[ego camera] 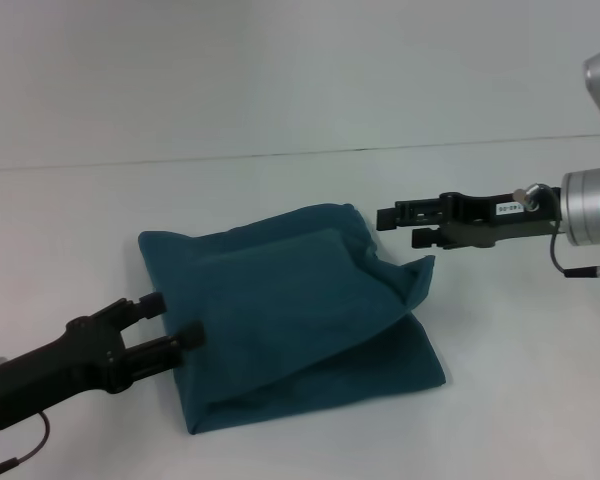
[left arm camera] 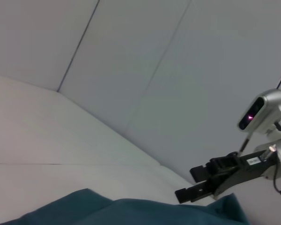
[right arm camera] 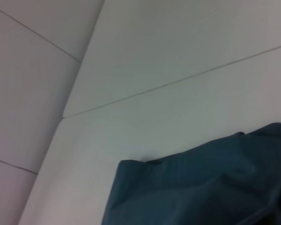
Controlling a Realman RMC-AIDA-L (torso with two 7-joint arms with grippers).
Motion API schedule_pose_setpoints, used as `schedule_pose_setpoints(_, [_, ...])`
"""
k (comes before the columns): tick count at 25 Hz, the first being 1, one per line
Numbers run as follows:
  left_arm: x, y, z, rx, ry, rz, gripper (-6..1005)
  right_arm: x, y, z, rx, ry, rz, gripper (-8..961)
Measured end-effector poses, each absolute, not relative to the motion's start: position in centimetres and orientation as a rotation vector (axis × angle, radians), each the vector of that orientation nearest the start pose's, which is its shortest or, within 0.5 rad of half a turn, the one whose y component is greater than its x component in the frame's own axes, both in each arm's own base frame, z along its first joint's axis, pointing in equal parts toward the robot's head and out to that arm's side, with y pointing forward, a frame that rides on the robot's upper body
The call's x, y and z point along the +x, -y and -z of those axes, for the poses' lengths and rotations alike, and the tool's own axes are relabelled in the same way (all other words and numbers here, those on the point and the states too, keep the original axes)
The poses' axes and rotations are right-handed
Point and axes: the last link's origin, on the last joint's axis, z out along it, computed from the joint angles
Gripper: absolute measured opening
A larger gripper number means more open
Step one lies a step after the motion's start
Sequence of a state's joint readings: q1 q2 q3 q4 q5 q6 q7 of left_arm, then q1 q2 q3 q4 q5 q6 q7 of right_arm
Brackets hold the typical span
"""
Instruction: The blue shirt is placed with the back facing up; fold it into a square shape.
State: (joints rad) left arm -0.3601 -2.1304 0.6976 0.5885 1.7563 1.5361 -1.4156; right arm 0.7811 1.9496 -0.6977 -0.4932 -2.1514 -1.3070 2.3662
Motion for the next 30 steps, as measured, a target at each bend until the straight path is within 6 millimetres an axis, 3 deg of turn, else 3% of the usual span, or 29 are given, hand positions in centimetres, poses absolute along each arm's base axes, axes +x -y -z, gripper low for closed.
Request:
schedule_pose_setpoints(11, [-29.7, -29.1, 0.9, -2.440, 0.953, 0.935, 938, 22.9, -41.1, 0.1, -2.275, -1.858, -0.548, 899])
schedule_pose_setpoints(27, [-30.2, -28.9, 0.7, -2.502, 0.938, 0.858, 936, 21.7, -41.0, 2.6, -2.300, -1.854, -0.526, 900])
schedule_pose_setpoints(30, [-30.2, -28.9, 0.8, -2.500, 0.941, 0.858, 936, 21.6, -41.0, 2.9, -2.300, -1.846, -0.525, 862])
